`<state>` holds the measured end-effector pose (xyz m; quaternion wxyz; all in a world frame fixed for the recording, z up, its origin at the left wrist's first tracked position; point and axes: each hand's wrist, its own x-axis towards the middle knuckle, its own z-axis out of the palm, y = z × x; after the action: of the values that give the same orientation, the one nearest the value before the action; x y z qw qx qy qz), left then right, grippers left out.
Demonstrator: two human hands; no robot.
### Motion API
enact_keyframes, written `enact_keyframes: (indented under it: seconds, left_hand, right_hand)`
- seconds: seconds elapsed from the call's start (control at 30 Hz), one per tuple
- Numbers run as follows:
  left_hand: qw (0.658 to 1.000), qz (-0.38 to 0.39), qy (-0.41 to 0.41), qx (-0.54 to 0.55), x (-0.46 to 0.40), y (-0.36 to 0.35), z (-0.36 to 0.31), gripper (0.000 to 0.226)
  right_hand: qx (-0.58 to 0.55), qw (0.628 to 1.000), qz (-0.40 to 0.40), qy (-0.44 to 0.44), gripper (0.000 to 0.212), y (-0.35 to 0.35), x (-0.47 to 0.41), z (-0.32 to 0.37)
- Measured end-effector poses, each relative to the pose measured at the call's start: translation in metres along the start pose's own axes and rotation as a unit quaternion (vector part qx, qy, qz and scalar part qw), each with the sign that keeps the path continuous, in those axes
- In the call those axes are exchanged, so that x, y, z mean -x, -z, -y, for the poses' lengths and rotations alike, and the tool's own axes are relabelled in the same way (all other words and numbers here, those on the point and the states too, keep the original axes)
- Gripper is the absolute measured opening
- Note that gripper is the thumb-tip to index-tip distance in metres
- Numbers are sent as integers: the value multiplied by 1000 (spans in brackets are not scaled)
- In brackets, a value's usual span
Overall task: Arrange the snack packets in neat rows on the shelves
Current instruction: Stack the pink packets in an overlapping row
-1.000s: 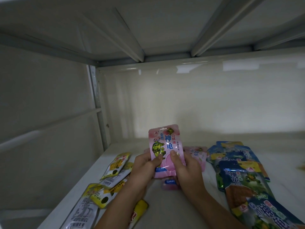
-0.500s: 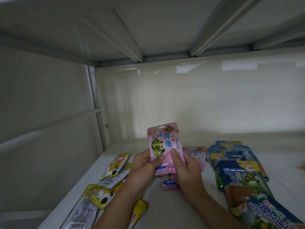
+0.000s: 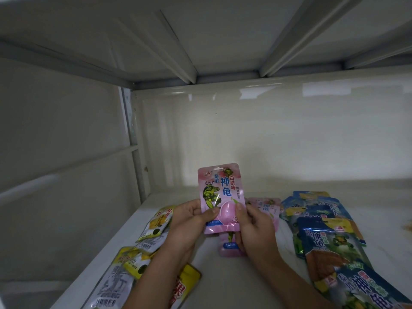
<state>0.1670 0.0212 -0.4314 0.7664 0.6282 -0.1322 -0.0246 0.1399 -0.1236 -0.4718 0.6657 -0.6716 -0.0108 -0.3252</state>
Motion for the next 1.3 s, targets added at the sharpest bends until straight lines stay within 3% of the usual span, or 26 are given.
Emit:
enact_keyframes:
  seconds: [0.13,0.2,0.27,0.4,0.5,0.6,0.77,1.0,1.17,1.3]
  left_hand:
    - [1000,15,3,-1,-1,-3,2,21]
    - [1000,-18,-16,-4,-1,-6,-1,26]
    - [989,-83,-74,-99,-3,-6,1,35]
    - [913,-142,-211,-318,-7,-3,13,43]
    - [865,-104,-277,-405,-6,-1,17,28]
    - [847,-52,-291,-441,-4,-4,20,27]
    - [892,-17,-256,-373,-3,-7,18,26]
    - [940,45,-208,-265,4,-10,13,47]
    - [952,71,-178,-238,8,-13,9,22]
    - [957,47,-160,-237,6,-14,12,21]
  right_hand:
    - [-11,1000,-1,-15,20,2,-1,-1]
    - [4,1000,-16,-6,20,2,0,-4]
    - [-6,1000,-14,-6,19,1,2,-3]
    - [-24,999,11,-21,19,-1,3,-1]
    - [-44,999,12,-21,21,-3,3,-2]
    - [-117,991,26,-57,19,-5,2,1]
    - [-164,980,46,-100,25,-6,0,6]
    - [-91,994,55,-25,27,-1,1,3]
    - [-111,992,56,-16,30,0,1,4]
    - [-96,994,40,-18,34,-1,-3,-4]
